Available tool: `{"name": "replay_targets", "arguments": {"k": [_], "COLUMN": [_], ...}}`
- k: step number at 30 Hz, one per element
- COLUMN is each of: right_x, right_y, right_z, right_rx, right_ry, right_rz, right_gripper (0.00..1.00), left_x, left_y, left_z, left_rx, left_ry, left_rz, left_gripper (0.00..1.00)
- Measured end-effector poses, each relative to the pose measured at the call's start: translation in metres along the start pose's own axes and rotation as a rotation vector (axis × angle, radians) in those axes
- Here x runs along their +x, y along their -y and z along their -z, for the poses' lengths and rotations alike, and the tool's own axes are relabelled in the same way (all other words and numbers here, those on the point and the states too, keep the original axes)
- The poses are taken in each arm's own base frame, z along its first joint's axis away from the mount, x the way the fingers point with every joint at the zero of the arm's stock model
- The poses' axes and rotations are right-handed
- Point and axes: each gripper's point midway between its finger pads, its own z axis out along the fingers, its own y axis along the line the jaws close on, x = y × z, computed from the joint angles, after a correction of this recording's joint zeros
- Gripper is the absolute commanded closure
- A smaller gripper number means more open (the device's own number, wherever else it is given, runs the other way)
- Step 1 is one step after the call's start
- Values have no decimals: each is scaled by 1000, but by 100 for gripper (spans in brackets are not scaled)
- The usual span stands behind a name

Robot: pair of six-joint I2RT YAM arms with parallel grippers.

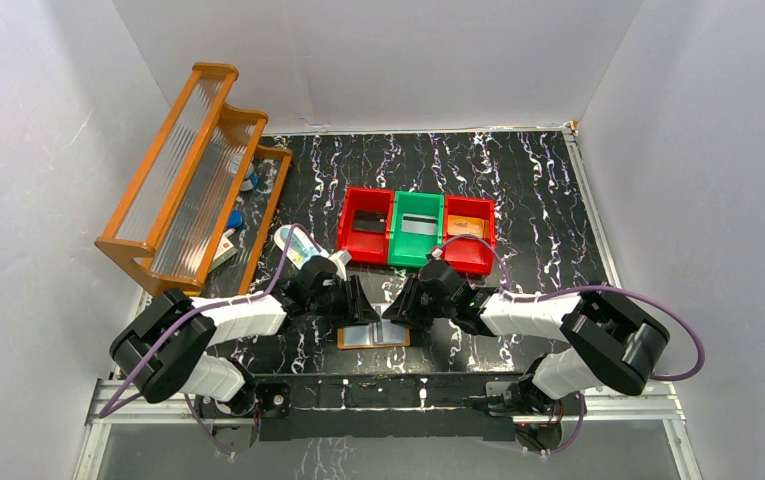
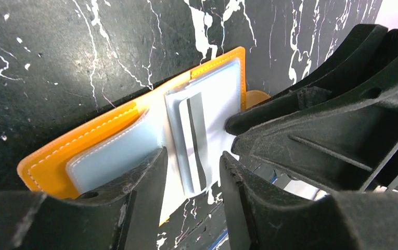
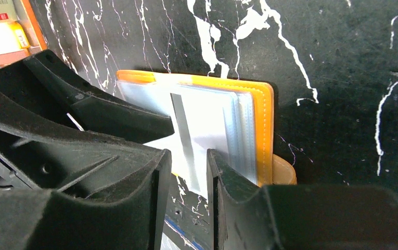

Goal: Take the credit cards out of the card holder

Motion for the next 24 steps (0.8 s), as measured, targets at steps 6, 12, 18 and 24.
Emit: {"name": "replay_targets", "arguments": {"k": [6, 12, 18, 24], "right_x": [0, 1, 2, 4], "right_y": [1, 3, 5, 6], "right_z": [0, 0, 0, 0], "right_rx": [4, 13, 14, 4], "right_ry": [-2, -5, -8, -8], "right_rz": [2, 6, 0, -11], "right_gripper": [64, 67, 68, 69], "left_x": [2, 5, 12, 17], "left_y": [0, 2, 4, 8], "left_z": [-1, -4, -7, -6], "left_rx": [8, 27, 55, 86], "left_ry": [-6, -23, -61, -76], "left_rz": [-8, -16, -30, -26], "left_gripper": [66, 72, 81, 75]}}
